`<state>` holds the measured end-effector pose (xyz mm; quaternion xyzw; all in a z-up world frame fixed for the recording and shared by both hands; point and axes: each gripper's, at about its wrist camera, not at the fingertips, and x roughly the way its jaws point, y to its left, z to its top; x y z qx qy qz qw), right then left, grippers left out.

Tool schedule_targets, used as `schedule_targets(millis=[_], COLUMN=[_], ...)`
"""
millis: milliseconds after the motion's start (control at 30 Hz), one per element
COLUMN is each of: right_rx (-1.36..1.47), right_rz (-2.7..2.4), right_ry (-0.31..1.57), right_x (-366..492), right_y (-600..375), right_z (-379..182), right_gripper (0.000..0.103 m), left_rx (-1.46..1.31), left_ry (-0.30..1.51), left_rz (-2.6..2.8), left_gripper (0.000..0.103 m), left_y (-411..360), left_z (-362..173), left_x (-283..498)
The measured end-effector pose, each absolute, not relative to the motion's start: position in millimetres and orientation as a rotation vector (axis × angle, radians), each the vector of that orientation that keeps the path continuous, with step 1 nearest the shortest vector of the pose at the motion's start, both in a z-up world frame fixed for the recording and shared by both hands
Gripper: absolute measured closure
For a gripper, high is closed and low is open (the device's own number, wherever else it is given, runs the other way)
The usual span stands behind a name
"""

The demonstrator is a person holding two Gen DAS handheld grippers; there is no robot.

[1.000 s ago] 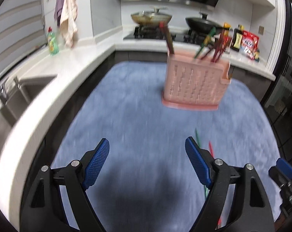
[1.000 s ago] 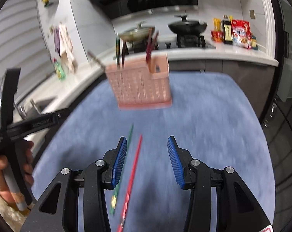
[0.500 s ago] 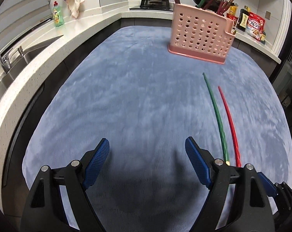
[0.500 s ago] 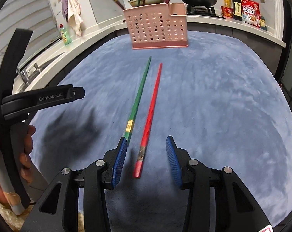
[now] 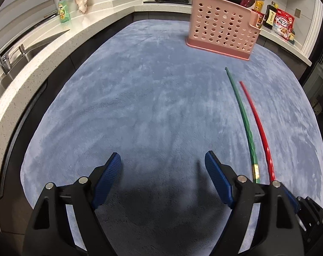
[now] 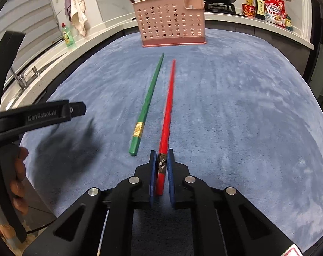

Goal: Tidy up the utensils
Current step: 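Grasp the red chopstick with the right tool while the left tool grasps the green chopstick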

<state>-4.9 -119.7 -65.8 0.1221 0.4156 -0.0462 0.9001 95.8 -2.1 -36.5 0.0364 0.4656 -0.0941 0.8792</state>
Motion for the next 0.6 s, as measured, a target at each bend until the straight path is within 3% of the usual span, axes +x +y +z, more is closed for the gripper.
schedule_targets(millis=[133, 233, 600], right_rx=[0.283, 0.299, 0.415], right_rz=[-0.155, -0.193, -0.218], right_ry=[0.825, 0.815, 0.833], right_x=[-10.7, -13.9, -26.1], right_y=[-138.0, -151.8, -183.4], right_z=[-60.9, -60.3, -71.4], right_gripper=[0.096, 0.096, 0.096], left_rx=[0.078, 0.073, 0.137], left_ry=[0.974, 0.978, 0.986], left_rz=[-0.222, -0.256, -0.356], left_gripper=[0.025, 0.017, 0.017], left_y=[-8.0, -17.6, -67.5], left_z=[-36.5, -37.2, -46.4], left_x=[91.8, 86.2, 70.0])
